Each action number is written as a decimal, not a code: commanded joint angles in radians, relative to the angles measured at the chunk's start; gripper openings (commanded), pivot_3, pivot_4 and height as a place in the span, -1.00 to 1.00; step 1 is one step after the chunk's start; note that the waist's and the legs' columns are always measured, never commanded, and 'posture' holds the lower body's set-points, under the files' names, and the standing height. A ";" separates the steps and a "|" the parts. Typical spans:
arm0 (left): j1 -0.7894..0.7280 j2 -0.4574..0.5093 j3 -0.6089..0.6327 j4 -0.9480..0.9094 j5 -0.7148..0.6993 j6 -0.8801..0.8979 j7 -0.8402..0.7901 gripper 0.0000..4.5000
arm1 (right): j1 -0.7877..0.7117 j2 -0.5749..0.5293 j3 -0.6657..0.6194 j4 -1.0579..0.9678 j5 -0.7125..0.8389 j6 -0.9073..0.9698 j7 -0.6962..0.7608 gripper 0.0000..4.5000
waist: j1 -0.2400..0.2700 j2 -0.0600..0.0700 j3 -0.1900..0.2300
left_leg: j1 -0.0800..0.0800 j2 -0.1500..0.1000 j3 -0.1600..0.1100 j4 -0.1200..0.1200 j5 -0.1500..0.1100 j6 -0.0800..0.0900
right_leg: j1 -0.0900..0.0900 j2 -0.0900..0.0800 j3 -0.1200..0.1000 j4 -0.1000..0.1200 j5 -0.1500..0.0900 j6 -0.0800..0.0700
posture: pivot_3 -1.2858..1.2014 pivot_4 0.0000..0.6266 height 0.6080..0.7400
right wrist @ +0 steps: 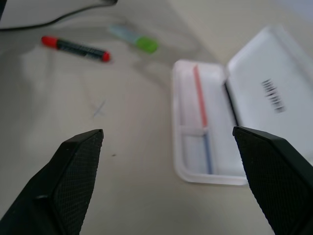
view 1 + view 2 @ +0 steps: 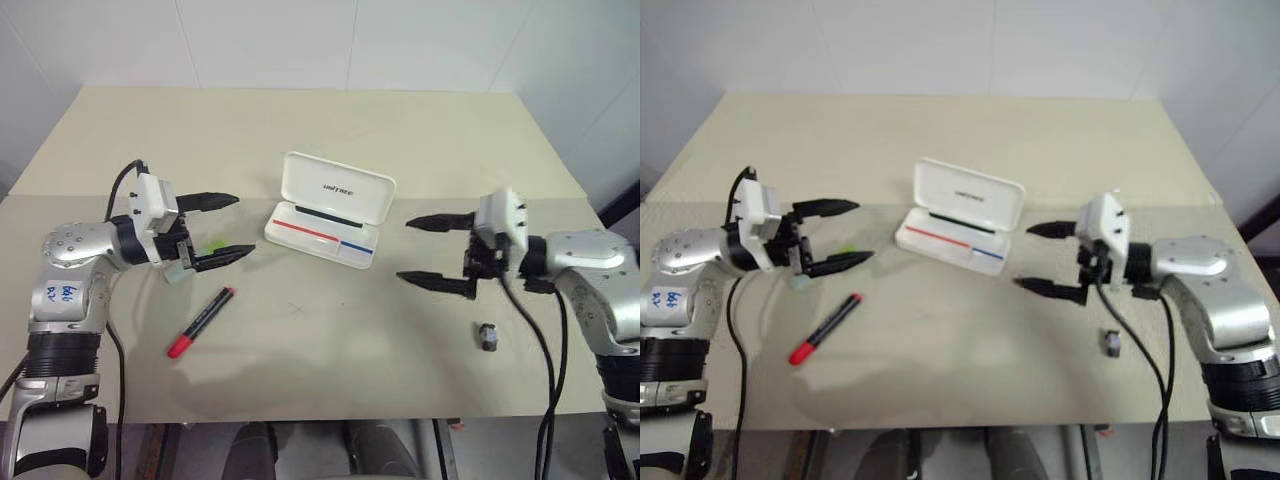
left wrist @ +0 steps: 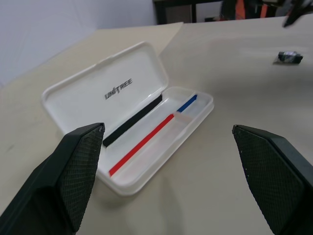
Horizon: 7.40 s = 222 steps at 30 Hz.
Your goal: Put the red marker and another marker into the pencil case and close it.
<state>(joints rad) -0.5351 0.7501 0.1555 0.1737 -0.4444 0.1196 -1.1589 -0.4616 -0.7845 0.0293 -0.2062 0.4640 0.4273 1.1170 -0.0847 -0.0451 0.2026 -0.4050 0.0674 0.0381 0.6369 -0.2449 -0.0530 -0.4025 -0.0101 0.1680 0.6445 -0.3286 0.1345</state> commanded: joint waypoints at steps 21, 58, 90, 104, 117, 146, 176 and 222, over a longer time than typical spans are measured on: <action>0.237 0.051 0.158 -0.221 -0.028 0.014 0.127 1.00 | -0.318 0.231 0.266 0.400 -0.265 -0.126 0.070 -0.04 | -0.007 0.000 0.000 | -0.002 0.001 0.002 -0.001 0.001 -0.001 | -0.007 0.000 0.000 0.007 -0.001 -0.002 | 0.03 -0.52 1.00; 0.216 0.065 0.168 -0.232 -0.027 0.013 0.103 1.00 | -0.419 0.252 0.298 0.579 -0.468 -0.375 0.157 -0.98 | -0.053 0.000 0.000 | -0.001 0.000 0.001 -0.002 0.002 -0.003 | -0.007 0.000 0.000 0.008 -0.001 -0.002 | 0.03 -0.52 1.00; 0.260 0.117 0.146 -0.298 -0.093 0.101 -0.025 1.00 | -0.043 0.107 0.332 0.142 -0.444 -0.316 0.150 -0.98 | -0.050 -0.001 0.000 | 0.000 0.000 0.000 -0.003 0.002 -0.003 | -0.006 0.000 0.000 0.008 -0.002 -0.002 | 0.03 -0.52 1.00; 0.210 0.147 0.085 -0.300 -0.100 0.141 -0.136 1.00 | -0.092 0.120 0.263 0.164 -0.345 -0.345 0.168 -0.04 | -0.049 -0.001 -0.001 | 0.000 0.000 0.000 -0.003 0.002 -0.003 | -0.006 0.000 0.000 0.008 -0.002 -0.002 | 0.03 -0.52 1.00; 0.195 0.148 0.070 -0.340 -0.106 0.171 -0.137 1.00 | -0.097 0.083 0.083 0.121 -0.098 -0.218 0.221 0.03 | -0.048 -0.001 -0.001 | 0.000 0.000 0.000 -0.003 0.002 -0.003 | -0.006 0.000 0.000 0.008 -0.002 -0.002 | 0.03 -0.52 1.00; 0.508 0.361 0.186 -0.643 -0.042 0.773 0.250 1.00 | -0.159 0.204 -0.012 -0.016 0.166 -0.035 0.101 0.99 | -0.050 -0.002 0.000 | -0.001 0.000 -0.001 -0.006 0.002 -0.003 | -0.008 0.000 0.000 0.008 -0.004 -0.004 | 0.03 -0.52 1.00; 0.556 0.248 -0.079 -0.607 0.124 0.768 0.549 0.24 | -0.099 0.228 -0.040 -0.056 0.155 -0.106 0.026 1.00 | -0.053 -0.001 -0.001 | 0.017 -0.001 -0.001 -0.007 0.003 -0.003 | 0.010 0.000 0.001 0.005 -0.013 -0.021 | 0.03 -0.52 1.00; -0.064 0.148 -0.296 -0.445 0.020 0.473 0.020 -0.74 | 0.146 -0.025 -0.165 -0.089 0.096 -0.149 0.122 1.00 | 0.002 -0.001 0.001 | -0.001 -0.002 -0.002 0.001 -0.006 -0.005 | -0.006 0.001 0.002 0.009 -0.011 -0.003 | 0.03 -0.52 1.00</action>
<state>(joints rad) -0.5692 0.9142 -0.1055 -0.2891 -0.4512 0.6146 -1.1342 -0.3280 -0.7871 -0.0941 -0.2391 0.5345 0.2838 1.2296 -0.0822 -0.0466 0.2035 -0.4058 0.0649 0.0356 0.6391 -0.2508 -0.0576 -0.4082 -0.0084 0.1699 0.6533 -0.3392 0.1325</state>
